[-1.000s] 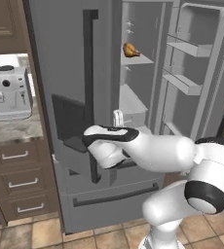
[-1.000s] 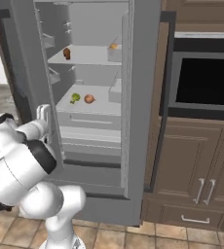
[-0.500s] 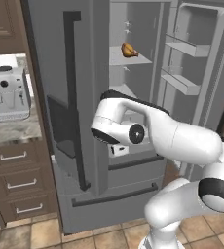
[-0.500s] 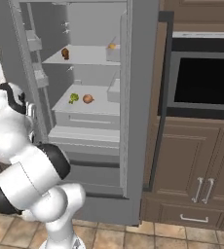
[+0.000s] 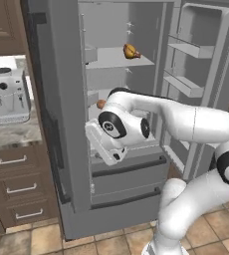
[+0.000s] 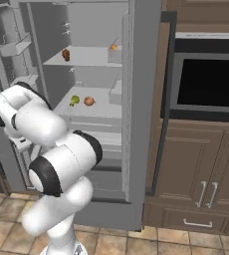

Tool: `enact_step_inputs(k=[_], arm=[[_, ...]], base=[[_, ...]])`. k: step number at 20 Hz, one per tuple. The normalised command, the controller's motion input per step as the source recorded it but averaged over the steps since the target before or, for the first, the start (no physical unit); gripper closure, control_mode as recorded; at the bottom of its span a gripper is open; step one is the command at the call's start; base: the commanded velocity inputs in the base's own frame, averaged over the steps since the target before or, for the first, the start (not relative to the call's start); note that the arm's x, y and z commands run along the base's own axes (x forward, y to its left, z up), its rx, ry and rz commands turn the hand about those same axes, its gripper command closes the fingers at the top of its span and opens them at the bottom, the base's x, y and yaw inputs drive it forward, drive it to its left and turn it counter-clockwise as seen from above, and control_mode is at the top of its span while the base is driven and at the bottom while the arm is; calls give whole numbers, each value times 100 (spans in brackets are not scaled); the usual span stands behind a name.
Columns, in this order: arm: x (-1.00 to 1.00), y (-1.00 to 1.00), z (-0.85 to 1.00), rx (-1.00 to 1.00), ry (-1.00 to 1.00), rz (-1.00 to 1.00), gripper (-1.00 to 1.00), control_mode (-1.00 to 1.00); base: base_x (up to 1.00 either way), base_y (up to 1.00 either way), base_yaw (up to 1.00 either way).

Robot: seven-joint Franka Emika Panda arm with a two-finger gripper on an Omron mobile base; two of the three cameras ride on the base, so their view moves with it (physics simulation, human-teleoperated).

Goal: Gather the broccoli and onion from the fridge and place them on a tray on the dining counter. Then gather the chicken drumsticks from the fridge and place them on the other tray.

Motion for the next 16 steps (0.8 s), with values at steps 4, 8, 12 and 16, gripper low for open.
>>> enact_step_inputs(k=[4,8,12,16], arm=[[-2,100,1,-12,12,53,-100,-100],[0,83,24,-13,14,24,-100,-100],[0,-6,19,-9,20,0,-100,-100],[-11,-79,-19,-2,13,-8,-100,-100]], base=[[0,0,0],[0,0,0],[0,0,0],[0,0,0]])
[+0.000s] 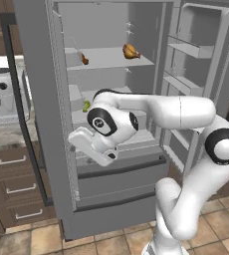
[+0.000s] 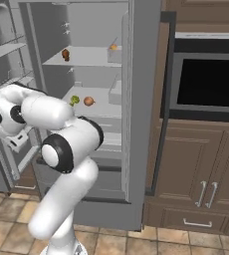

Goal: Gather the broccoli and onion from the fridge and place them on a tray on the dining counter. Then gather the chicken drumsticks from the fridge and place them on the other tray.

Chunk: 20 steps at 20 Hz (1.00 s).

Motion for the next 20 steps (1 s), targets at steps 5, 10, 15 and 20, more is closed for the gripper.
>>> enact_step_inputs(k=[5,10,15,20], arm=[[-15,-100,-42,-21,0,-6,-100,-100],[42,-82,-1,-45,10,5,-100,-100],[47,-82,0,-26,-20,31,-100,-100],[65,-24,2,-43,-1,32,-100,-100]], base=[[0,0,0],[0,0,0],[0,0,0],[0,0,0]])
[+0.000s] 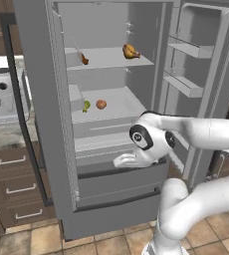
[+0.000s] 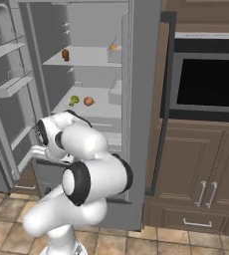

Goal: Gather the broccoli and onion from the fridge and place them on a tray on the dining counter. Then gather the chicken drumsticks from the fridge and place them on the other tray.

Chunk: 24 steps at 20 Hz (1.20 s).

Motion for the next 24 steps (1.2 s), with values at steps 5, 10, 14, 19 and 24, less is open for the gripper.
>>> enact_step_inputs(k=[5,10,14,19,24], arm=[[64,11,0,-71,5,38,-100,-100],[17,34,0,-68,2,26,-100,-100],[0,-2,-1,-9,1,-11,-100,-100],[-38,-8,-1,0,10,-56,-100,-100],[-26,0,0,0,13,-83,-100,-100]], base=[[0,0,0],[0,0,0],[0,0,0],[0,0,0],[0,0,0]])
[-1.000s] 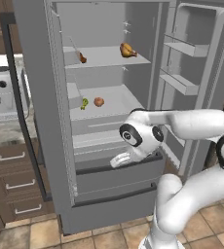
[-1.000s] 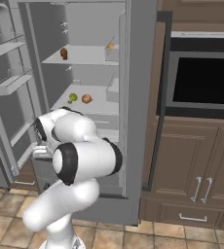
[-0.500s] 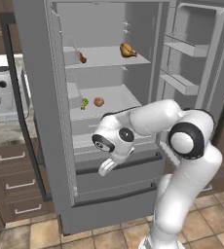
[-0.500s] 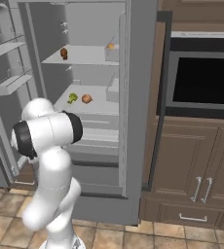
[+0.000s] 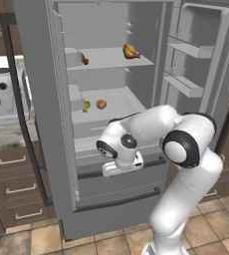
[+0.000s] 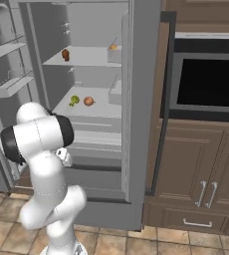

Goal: Gather the broccoli and onion from the fridge and place them on a tray on the dining counter. Then gather the chicken drumsticks from the fridge and place them on the other tray.

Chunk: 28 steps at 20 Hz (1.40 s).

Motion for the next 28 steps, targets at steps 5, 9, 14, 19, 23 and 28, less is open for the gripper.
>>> enact_step_inputs(k=[5,9,14,19,23,28], arm=[[-12,0,10,1,13,-85,-100,-100],[-4,-33,64,18,21,-79,-100,-100],[-53,-58,100,24,13,-52,-100,-100],[-36,4,100,2,-12,-40,-100,-100],[31,15,100,-6,17,-35,-100,-100],[63,-7,100,9,44,-20,-100,-100]], base=[[0,0,0],[0,0,0],[0,0,0],[0,0,0],[0,0,0],[0,0,0]])
